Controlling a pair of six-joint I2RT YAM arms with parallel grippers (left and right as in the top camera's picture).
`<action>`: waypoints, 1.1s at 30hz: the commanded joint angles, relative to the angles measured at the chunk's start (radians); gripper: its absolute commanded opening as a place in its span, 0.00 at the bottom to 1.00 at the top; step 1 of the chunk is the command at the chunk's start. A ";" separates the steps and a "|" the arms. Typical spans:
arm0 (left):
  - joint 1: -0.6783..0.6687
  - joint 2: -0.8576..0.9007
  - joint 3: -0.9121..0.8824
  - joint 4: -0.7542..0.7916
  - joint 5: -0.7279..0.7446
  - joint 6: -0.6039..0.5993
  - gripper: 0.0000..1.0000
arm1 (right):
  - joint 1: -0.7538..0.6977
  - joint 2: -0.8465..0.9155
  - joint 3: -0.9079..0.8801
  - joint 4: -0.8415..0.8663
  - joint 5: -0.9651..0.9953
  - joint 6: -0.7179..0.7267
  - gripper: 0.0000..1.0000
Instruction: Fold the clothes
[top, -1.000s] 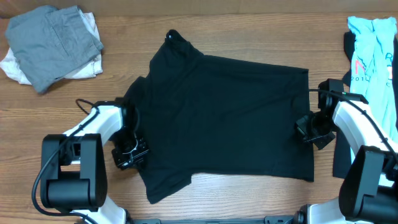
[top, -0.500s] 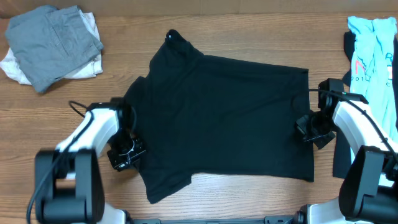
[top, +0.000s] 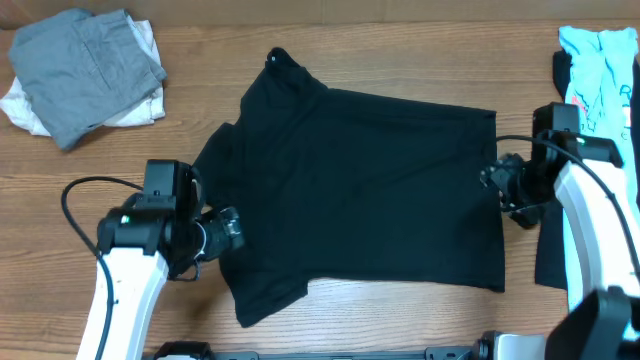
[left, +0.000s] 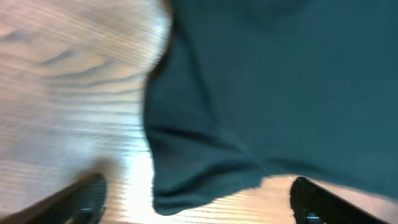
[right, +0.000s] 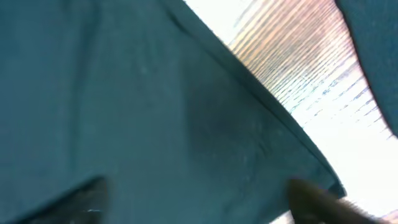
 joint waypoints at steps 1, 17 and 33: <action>-0.011 -0.013 0.019 0.009 0.165 0.138 1.00 | 0.006 -0.018 0.020 -0.033 -0.045 -0.044 1.00; -0.201 -0.040 -0.009 -0.197 -0.021 -0.087 1.00 | 0.006 -0.243 0.017 -0.158 -0.026 -0.034 1.00; -0.261 0.097 -0.284 -0.019 0.030 -0.233 1.00 | 0.006 -0.242 0.011 -0.133 0.004 -0.030 1.00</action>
